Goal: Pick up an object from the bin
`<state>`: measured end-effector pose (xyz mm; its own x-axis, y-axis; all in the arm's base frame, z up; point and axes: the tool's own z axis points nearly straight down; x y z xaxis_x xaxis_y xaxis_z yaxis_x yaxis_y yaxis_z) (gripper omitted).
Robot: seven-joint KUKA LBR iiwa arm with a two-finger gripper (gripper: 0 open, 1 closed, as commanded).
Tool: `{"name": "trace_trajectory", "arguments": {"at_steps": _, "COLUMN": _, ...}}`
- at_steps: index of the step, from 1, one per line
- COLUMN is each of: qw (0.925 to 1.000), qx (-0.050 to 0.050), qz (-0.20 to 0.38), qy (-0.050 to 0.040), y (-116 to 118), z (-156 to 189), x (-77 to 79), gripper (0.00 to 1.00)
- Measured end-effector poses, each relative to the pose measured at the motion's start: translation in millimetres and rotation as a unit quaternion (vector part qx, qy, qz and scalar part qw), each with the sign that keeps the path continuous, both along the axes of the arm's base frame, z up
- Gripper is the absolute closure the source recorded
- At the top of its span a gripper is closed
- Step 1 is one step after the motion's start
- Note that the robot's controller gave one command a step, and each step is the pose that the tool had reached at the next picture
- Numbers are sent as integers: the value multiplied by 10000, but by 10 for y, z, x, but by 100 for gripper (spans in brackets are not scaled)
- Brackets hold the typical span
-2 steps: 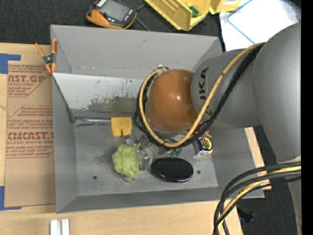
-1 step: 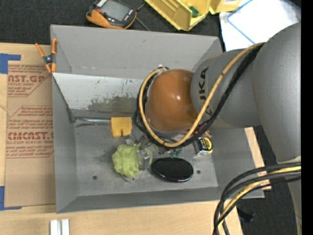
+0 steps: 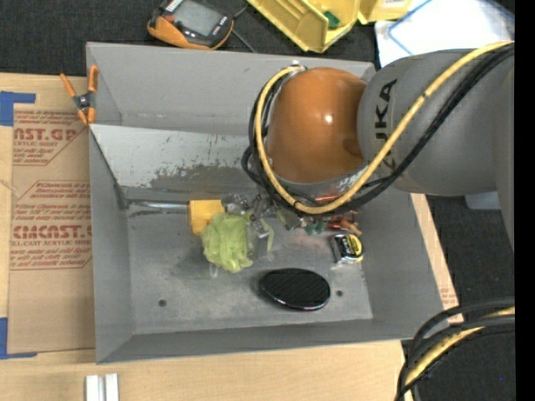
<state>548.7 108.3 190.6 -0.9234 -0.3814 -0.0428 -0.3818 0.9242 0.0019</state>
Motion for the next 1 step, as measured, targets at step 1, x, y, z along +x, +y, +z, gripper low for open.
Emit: {"name": "trace_trajectory", "arguments": {"at_steps": 1, "qw": 9999, "qx": -18, "qz": 142, "qy": 88, "y": 23, "z": 309, "x": -158, "gripper": 100}}
